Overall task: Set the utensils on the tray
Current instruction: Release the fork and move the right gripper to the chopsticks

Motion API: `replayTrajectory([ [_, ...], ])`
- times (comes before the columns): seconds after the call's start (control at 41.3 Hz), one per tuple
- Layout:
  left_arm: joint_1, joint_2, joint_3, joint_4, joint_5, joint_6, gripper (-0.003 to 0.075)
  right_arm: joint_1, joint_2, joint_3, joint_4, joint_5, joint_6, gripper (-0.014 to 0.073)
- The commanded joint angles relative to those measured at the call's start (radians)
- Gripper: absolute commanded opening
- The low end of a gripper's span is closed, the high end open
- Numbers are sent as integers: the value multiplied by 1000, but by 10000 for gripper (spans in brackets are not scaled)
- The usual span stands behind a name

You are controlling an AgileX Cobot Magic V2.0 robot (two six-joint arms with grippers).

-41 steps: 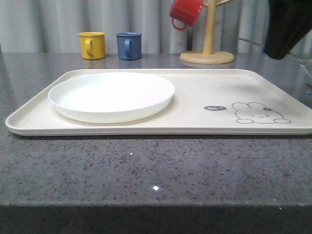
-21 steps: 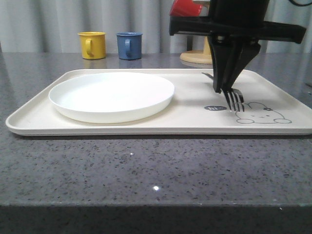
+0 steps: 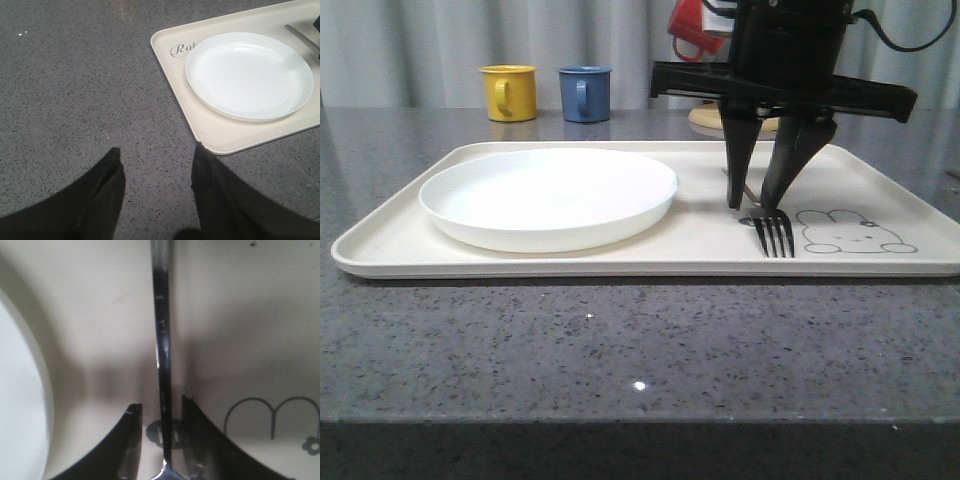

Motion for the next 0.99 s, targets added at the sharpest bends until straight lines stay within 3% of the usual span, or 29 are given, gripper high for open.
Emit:
replayTrajectory([
  [0.0,-6,8,-25,-2,-74,-9,313,1,-47,-33,-11,-24,0,311],
  [0.364,-6,8,-25,-2,-74,-9,313,-44,-211,-40,-43,7,-241,311],
  [0.654,-6,8,-25,-2,-74,-9,313,-300,-305,-37,-75,213,-489,311],
  [0.969,-6,8,-25,-2,-74,-9,313,-518,-305,114,-73,155,-639,310],
])
